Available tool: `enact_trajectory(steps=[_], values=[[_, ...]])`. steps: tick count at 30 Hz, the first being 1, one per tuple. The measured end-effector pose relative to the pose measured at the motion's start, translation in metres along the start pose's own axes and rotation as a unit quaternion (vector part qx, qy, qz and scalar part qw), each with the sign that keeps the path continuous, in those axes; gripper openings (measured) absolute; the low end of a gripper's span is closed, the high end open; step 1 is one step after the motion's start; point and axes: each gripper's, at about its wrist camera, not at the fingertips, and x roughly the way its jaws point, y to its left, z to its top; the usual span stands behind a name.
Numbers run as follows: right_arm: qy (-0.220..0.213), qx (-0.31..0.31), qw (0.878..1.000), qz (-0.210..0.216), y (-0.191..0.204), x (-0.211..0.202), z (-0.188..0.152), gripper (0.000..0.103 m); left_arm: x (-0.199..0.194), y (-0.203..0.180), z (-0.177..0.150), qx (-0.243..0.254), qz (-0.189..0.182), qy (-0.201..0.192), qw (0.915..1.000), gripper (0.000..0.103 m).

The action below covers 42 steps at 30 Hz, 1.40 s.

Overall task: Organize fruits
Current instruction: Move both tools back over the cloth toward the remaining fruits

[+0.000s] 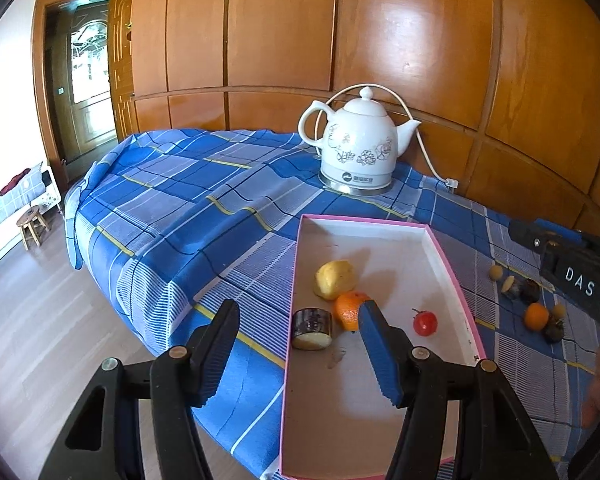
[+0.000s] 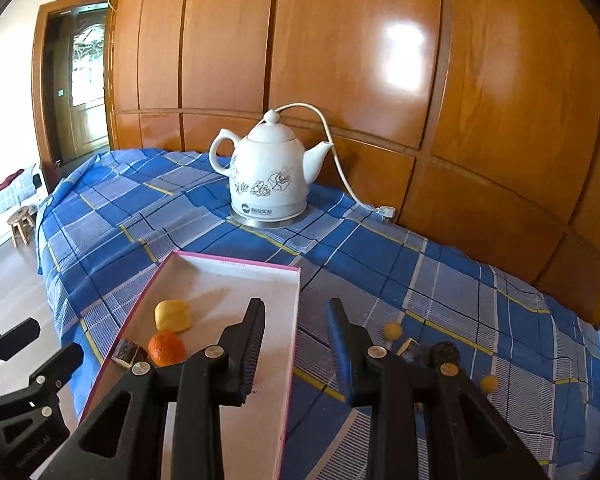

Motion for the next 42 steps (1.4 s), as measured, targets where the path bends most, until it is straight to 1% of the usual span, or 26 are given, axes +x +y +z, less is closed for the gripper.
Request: enact_trajectory(steps=[9, 14, 24, 33, 37, 42], values=[[-0.015, -0.009, 1.000, -0.006, -0.001, -0.007, -0.002, 0.033, -0.001, -0.004, 0.000, 0.003, -0.003, -0.001, 1.0000, 0.066], [-0.019, -0.002, 1.000, -0.012, -0.010, -0.009, -0.006, 0.033, -0.001, -0.007, -0.001, 0.006, -0.007, -0.001, 1.0000, 0.066], [-0.019, 0.045, 0.998, -0.047, -0.054, -0.013, -0.012, 0.033, 0.001, -0.020, -0.004, 0.020, -0.018, 0.005, 0.9996, 0.066], [-0.026, 0.084, 0.992, -0.087, -0.102, -0.025, -0.017, 0.033, 0.000, -0.044, -0.005, 0.049, -0.036, 0.005, 0.9981, 0.066], [-0.032, 0.095, 0.990, -0.099, -0.116, -0.030, -0.018, 0.033, -0.001, -0.055, -0.006, 0.063, -0.044, 0.008, 0.9970, 0.066], [-0.036, 0.103, 0.989, -0.102, -0.125, -0.033, -0.020, 0.033, -0.002, -0.067, -0.007, 0.076, -0.049, 0.010, 0.9958, 0.066]])
